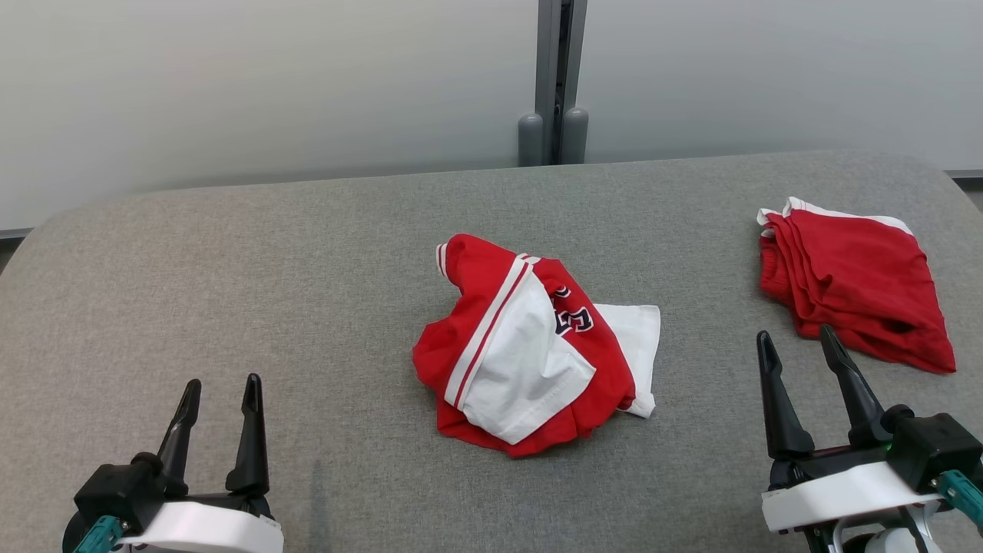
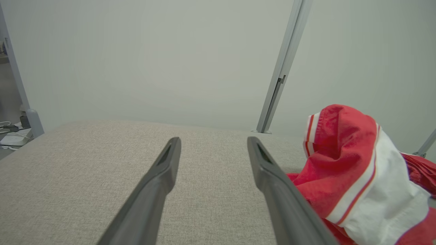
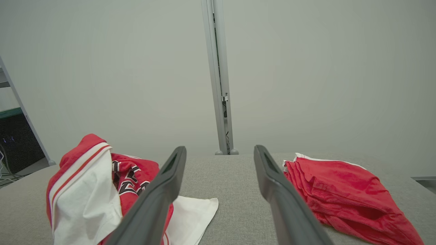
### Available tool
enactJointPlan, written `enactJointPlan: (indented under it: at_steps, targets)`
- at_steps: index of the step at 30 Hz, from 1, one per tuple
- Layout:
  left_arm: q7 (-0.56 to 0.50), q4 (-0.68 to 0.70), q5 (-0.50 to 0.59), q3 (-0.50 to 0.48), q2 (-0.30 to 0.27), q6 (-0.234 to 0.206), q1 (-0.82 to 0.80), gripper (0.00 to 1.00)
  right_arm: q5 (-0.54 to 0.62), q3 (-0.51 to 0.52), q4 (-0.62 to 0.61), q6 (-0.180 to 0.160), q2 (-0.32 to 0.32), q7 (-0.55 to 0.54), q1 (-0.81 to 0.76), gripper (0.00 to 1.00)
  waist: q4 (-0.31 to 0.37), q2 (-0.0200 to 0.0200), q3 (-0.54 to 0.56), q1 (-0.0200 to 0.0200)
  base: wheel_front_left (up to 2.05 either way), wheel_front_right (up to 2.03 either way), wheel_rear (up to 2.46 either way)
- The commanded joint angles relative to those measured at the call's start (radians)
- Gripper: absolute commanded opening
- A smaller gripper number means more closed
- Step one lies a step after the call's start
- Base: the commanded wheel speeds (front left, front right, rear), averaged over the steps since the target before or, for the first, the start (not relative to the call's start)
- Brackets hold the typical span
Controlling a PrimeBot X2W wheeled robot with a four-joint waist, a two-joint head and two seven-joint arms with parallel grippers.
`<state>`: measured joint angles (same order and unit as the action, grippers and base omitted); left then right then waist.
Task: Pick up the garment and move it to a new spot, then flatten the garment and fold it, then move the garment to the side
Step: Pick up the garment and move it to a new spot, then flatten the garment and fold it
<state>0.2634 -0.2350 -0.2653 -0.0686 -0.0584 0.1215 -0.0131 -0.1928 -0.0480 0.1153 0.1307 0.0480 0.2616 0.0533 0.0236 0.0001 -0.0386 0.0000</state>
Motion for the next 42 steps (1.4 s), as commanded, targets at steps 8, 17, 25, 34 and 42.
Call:
enactJointPlan:
  at_steps: [8,17,25,34,42]
  targets:
    - [0.001,-0.013,0.011,-0.007,-0.001,0.004,-0.02,1.0,0.0,-0.005,0.003,0.0,0.005,0.005,0.006,1.0,-0.007,-0.0001,-0.002,0.0,0.0,0.0,0.0]
    - [0.001,-0.022,0.009,-0.001,0.002,0.008,-0.025,1.0,0.001,-0.044,0.015,0.0,0.006,0.005,0.018,1.0,-0.018,-0.0001,0.003,0.0,0.0,0.0,0.0]
    - [0.001,-0.034,0.006,0.006,0.003,0.008,-0.019,1.0,-0.023,-0.081,0.049,0.0,0.005,0.005,0.024,1.0,-0.053,-0.0001,0.019,0.0,0.0,0.0,0.0]
    - [0.001,-0.046,-0.003,0.013,0.005,0.009,-0.027,1.0,-0.078,-0.224,0.256,0.0,0.005,-0.072,0.126,1.0,-0.097,-0.0001,0.024,0.0,0.0,0.0,0.0]
    - [0.001,-0.054,-0.007,0.018,0.005,0.01,-0.037,1.0,-0.117,-0.254,0.379,0.0,0.006,-0.155,0.198,1.0,-0.144,-0.0001,0.017,0.0,0.0,0.0,0.0]
